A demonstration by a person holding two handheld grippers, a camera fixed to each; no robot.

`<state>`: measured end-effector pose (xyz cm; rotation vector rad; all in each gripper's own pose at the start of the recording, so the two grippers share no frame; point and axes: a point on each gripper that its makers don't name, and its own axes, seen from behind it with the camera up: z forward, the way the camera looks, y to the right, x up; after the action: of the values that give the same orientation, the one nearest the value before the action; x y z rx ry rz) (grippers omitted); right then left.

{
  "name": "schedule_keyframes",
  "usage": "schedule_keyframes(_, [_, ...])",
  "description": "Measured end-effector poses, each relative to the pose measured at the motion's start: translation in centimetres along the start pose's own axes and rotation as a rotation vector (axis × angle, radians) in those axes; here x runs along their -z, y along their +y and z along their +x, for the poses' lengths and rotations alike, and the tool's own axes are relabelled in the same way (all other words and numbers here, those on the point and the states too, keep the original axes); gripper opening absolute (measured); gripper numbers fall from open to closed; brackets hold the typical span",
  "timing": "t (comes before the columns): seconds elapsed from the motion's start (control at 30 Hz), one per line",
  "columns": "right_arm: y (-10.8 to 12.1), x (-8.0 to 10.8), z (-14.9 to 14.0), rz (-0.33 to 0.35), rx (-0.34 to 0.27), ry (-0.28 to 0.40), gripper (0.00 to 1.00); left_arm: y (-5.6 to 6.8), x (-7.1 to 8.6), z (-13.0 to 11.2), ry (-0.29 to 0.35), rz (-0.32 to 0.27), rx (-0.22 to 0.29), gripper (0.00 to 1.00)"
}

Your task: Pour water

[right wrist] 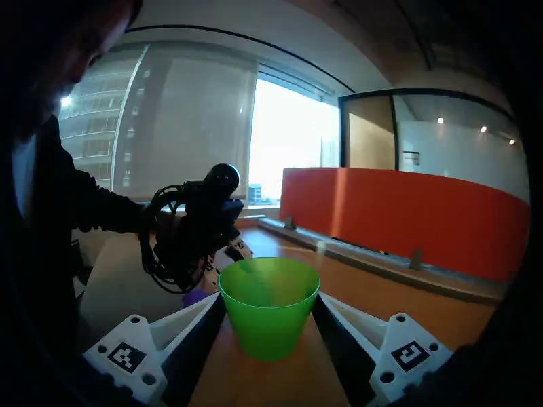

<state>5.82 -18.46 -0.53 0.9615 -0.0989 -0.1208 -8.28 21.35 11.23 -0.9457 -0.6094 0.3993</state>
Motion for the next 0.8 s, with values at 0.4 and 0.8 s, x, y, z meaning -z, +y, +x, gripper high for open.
schedule_keyframes(0.4, [0.2, 0.1, 0.0, -0.006, -0.004, 0.001, 0.89, 0.0, 0.3, 0.1, 0.013, 0.011, 0.013, 0.88])
schedule_keyframes(0.8, [-0.5, -0.1, 0.6, -0.005, 0.0, -0.001, 0.89, -0.3, 2.7, 2.2, 0.089, 0.036, 0.046, 0.88])
